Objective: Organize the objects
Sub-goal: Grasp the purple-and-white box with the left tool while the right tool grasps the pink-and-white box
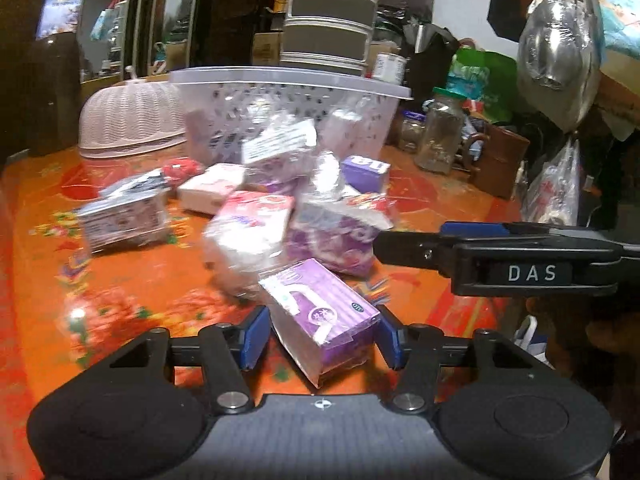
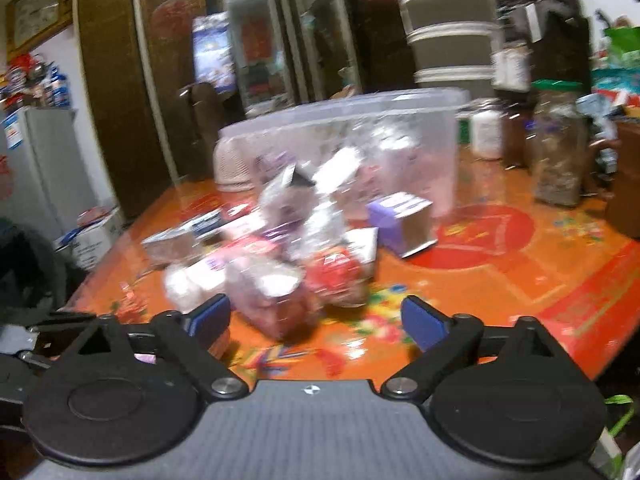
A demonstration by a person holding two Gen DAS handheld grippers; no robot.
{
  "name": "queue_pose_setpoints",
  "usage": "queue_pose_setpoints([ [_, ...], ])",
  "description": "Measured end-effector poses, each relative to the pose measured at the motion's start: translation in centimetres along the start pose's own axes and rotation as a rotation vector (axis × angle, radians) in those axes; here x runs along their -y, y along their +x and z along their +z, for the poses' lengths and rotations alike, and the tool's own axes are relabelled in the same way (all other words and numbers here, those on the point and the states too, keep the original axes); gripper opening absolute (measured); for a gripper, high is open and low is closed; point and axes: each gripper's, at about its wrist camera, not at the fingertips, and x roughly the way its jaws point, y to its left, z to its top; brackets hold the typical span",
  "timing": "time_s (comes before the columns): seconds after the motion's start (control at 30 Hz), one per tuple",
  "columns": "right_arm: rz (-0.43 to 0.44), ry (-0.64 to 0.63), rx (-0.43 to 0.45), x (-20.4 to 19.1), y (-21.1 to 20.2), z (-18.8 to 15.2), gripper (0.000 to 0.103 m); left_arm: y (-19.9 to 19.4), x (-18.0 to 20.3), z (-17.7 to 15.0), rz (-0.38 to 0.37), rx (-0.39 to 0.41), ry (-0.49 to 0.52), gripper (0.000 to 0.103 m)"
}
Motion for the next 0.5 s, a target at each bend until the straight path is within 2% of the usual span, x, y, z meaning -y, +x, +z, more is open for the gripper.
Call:
queue_pose_setpoints([
  [0.13,0.023,-0.040,-0.017,-1.0,1.4,0.1,0.081,-1.6,-2.1,-0.5,0.038,0.016,0.002,0.059],
  [0.33,0.033,-0.079,-0.029,-1.8,3.1,0.6,0.075,-2.2,-4.7,-0.5,0.031,0.021,-0.051,0.060],
  [0.4,0.033,-0.098,-0.037,-2.0,3.3,0.6,0.068,-2.2,-4.9,-0.5,0.020,0.021,-0.054,0.060],
  [0.47,0.025,-0.105,-0.052,-2.1,3.3,0.3,0.048,-2.0,-4.9,-0.4,0.011,0.015,-0.053,0.060],
  [0.5,0.030,-0.100,-0.049,-2.0,3.2,0.2,0.048,-2.0,-4.9,-0.4,0.011,0.016,-0.053,0.060],
])
